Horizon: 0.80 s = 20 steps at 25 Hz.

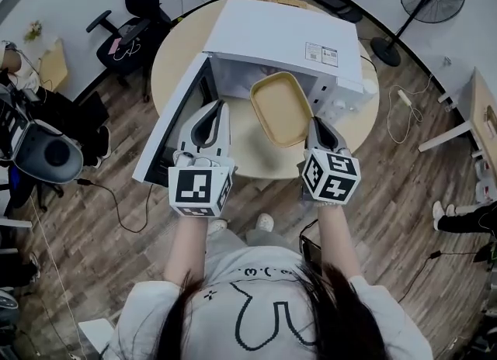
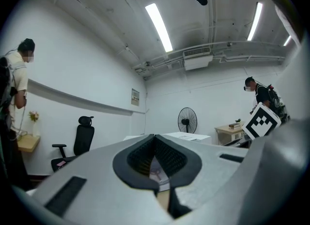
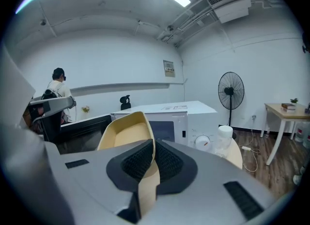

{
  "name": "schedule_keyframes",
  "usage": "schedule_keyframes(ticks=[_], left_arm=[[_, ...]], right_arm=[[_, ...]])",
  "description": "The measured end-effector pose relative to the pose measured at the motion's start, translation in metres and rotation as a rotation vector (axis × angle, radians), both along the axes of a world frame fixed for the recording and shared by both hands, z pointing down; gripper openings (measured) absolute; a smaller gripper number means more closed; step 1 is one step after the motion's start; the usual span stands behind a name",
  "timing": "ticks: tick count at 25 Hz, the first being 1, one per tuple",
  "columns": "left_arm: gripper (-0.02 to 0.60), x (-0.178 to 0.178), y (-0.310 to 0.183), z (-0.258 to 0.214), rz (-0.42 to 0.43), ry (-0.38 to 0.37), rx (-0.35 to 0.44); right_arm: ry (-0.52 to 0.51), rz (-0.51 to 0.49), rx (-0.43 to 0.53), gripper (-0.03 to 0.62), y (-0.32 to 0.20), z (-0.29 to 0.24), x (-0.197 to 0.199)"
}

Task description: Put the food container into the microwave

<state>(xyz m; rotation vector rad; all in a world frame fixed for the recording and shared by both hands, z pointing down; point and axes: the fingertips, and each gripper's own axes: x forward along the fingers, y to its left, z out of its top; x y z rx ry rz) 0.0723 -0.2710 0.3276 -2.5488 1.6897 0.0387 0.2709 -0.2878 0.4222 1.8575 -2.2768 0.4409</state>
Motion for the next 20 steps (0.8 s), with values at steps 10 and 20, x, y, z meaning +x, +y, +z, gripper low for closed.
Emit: schedule_keyframes(ticks=[10, 20], left_arm=[[0.009, 0.011, -0.018, 0.028, -0.075, -0.008, -0.065], [0.009, 0.009, -0.050, 0.051, -0.041, -0.021, -0.118]], right_arm=[[-0.057, -0.070, -0.103, 0.038, -0.035, 0.043, 0.002], [-0.185, -0.034, -0.202, 0.038, -0.088, 0.070, -0.016]])
